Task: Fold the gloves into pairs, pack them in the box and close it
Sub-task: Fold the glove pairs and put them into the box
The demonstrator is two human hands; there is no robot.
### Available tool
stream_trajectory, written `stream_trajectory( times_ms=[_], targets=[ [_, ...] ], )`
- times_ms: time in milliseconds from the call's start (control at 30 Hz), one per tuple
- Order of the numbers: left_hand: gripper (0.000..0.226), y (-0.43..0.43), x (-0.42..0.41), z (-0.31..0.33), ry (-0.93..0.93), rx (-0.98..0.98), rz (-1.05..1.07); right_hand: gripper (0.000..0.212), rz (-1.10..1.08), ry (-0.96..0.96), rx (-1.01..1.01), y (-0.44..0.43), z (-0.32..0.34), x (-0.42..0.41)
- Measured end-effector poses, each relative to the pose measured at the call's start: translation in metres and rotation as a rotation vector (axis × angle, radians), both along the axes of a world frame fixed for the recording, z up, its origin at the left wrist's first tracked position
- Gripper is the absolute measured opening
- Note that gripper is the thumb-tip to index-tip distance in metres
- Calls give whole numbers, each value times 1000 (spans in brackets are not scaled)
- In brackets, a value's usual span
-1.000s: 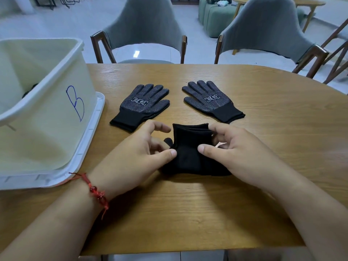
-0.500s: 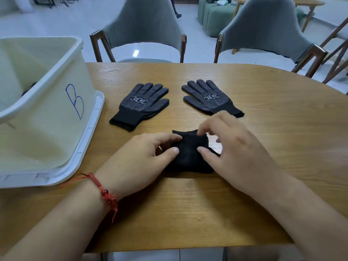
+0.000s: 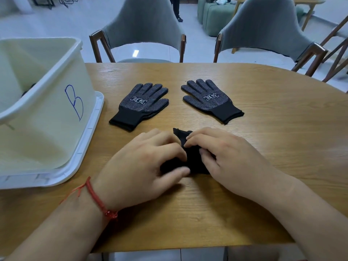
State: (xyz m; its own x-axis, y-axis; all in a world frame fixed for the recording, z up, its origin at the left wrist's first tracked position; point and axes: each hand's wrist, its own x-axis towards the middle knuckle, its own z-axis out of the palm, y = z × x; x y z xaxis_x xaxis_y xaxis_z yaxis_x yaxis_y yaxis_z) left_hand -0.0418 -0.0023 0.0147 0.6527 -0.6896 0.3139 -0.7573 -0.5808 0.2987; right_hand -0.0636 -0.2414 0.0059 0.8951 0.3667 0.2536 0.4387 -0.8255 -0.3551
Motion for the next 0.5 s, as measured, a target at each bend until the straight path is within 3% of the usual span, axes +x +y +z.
stream_trajectory(
  times_ms=[200, 300, 500],
  targets=[
    [24, -3, 6, -4, -187, 50, -13, 24, 41, 57, 34, 3, 17, -10],
    [21, -5, 4, -3, -270, -13, -13, 35, 37, 19, -61, 9, 14, -11],
    [25, -4, 4, -2, -70, -171, 57, 21, -12, 30, 159, 6, 7, -4]
  ],
)
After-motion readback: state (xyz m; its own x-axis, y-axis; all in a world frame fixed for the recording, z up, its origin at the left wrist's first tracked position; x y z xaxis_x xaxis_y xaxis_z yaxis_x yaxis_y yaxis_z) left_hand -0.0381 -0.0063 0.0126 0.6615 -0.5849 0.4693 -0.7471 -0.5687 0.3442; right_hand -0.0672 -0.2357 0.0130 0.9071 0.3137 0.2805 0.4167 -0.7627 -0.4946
